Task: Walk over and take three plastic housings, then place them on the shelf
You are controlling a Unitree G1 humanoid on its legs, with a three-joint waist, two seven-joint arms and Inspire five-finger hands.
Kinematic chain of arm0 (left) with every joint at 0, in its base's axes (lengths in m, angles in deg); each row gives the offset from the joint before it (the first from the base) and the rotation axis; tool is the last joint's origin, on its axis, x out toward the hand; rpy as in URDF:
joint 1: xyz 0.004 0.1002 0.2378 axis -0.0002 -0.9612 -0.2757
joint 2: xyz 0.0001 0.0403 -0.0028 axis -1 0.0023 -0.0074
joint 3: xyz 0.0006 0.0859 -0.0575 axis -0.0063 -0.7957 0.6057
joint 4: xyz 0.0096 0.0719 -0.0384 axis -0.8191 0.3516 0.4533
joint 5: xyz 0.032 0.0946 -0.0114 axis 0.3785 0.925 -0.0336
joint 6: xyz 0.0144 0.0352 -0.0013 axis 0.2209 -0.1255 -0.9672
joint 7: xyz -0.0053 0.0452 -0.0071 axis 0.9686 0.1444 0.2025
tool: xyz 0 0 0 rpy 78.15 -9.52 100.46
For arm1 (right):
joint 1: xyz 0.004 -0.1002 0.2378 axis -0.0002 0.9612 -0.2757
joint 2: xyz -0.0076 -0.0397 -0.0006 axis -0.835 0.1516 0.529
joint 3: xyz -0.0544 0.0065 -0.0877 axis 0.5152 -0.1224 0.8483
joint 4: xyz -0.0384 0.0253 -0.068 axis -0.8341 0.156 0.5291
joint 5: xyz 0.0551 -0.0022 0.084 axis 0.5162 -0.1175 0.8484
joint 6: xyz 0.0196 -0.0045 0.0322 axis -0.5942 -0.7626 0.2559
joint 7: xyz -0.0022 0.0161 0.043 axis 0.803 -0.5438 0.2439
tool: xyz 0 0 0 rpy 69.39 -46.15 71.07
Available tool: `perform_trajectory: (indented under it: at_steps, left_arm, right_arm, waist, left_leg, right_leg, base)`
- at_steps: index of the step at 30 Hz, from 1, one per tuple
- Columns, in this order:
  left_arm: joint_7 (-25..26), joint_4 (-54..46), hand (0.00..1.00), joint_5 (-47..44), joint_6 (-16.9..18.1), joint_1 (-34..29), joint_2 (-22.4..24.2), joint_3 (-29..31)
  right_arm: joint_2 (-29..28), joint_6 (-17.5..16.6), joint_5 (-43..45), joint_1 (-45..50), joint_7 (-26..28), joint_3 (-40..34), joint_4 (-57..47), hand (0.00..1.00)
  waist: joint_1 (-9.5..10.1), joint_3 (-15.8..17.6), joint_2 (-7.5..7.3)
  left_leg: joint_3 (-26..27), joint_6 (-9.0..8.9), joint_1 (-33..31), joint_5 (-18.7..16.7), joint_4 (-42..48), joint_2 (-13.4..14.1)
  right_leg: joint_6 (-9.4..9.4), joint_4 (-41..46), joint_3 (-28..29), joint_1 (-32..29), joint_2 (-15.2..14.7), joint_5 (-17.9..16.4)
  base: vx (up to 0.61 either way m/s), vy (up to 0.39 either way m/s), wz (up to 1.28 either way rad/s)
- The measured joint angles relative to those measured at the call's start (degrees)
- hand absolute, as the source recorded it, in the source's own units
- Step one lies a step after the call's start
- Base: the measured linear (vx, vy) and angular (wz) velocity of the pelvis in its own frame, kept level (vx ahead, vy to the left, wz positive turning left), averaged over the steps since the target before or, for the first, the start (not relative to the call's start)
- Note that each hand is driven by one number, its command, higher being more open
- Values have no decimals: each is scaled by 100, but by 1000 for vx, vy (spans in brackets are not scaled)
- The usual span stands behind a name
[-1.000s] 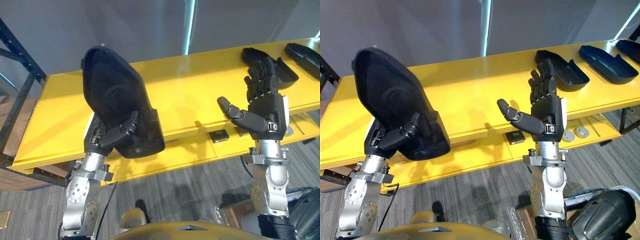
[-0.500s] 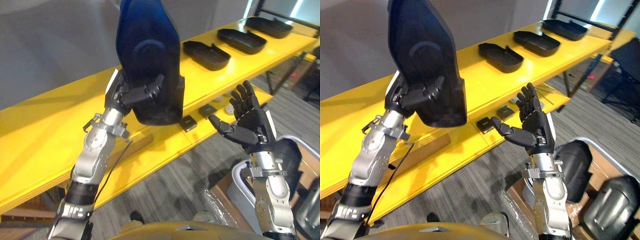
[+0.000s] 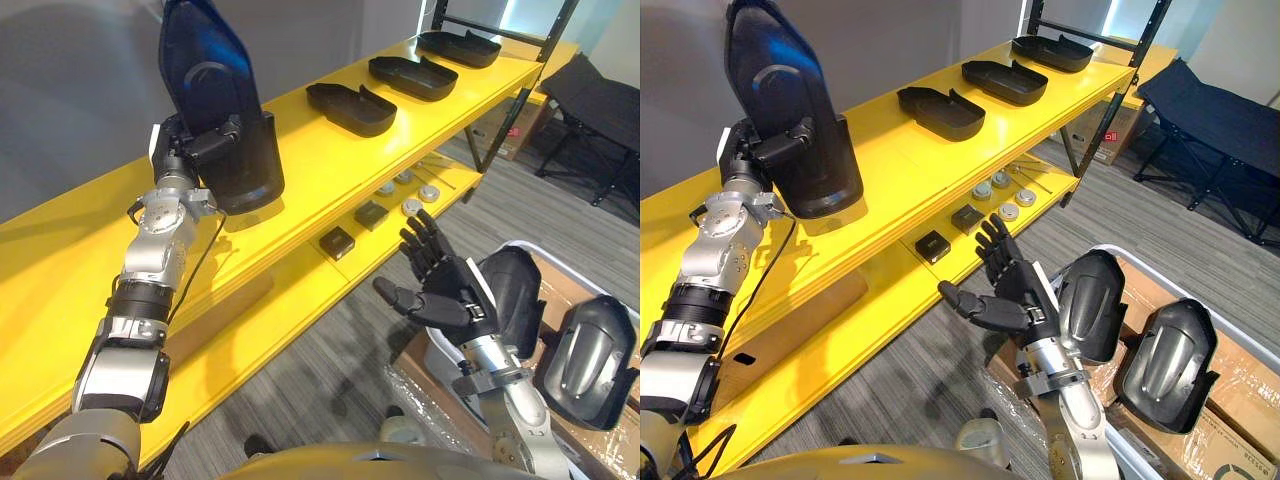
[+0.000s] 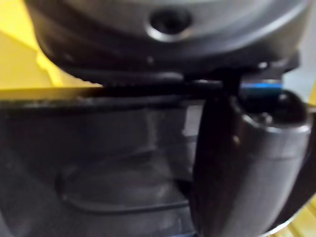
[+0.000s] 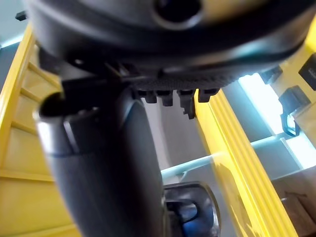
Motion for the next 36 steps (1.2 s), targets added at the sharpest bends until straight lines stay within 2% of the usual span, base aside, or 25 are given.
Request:
perform_trajectory:
  at_steps: [4,7,11,13,18,19,25,28,32,36]
  left_arm:
    - [391,443,0,-160,-205,231,1,-8]
    - [494,703,0,-454,-392,444,2,-16]
    - [514,698,0,-879,-393,712,2,-21]
    - [801,695,0,-881,-364,998,8,-2]
    - [1459,675,0,-865,-54,1420,9,38]
    - [1629,676,100,-864,-1,1550,9,43]
    - [2078,675,100,-796,14,1750,-8,109]
    - [2235,700,100,-589,-147,1750,-9,127]
    - [2325,747,100,-239,-392,1751,-9,284]
    - [2267,785,100,-177,-408,1751,-11,415]
  right_arm:
    - [1,55,1,-25,-72,48,0,100]
    - [1,70,2,-59,-190,68,-2,100]
    - [6,76,12,-96,-386,161,-45,100]
    - [17,79,15,-170,-456,374,-221,100]
    - [18,74,13,-315,-613,743,-467,100]
    - [18,65,13,-320,-639,781,-496,100]
    - [93,36,16,-297,-771,884,-543,100]
    - [116,27,131,-293,-815,986,-621,100]
    - [125,-32,136,-279,-857,1089,-623,100]
    - [142,-33,170,-254,-873,1158,-623,100]
  waist:
    - [-82,15,-12]
    - [-108,195,-82]
    - [-120,423,-113]
    - [-113,667,-112]
    - [-130,914,-133]
    - [-126,1016,-161]
    - [-75,1164,-173]
    - [-60,1256,-164]
    - [-59,1361,-160]
    - [-45,1388,-149]
  left_leg:
    - [-11,61,-265,53,3,0]
    - [-20,99,-357,111,20,1]
    - [-48,114,-483,124,18,2]
    - [-42,157,-551,167,16,7]
    - [-30,157,-758,192,20,21]
    - [-30,162,-763,197,20,21]
    - [-11,194,-817,223,25,22]
    - [-2,191,-817,223,26,22]
    - [10,181,-816,213,26,24]
    - [37,155,-809,169,26,28]
  right_leg:
    - [-5,30,19,-282,4,55]
    - [-5,47,58,-388,15,122]
    - [-37,52,55,-496,17,129]
    - [-29,61,73,-573,21,174]
    - [-22,60,81,-778,30,246]
    - [3,61,81,-780,29,265]
    - [7,59,83,-838,30,285]
    - [6,60,83,-841,29,284]
    - [5,62,85,-841,29,283]
    - [5,66,92,-843,29,283]
  base:
    - [-34,-9,1]
    - [-37,-2,-1]
    - [-55,-1,4]
    - [-67,-1,-1]
    - [-21,-3,0]
    - [0,0,0]
    - [0,0,0]
    - [0,0,0]
    - [0,0,0]
    - [0,0,0]
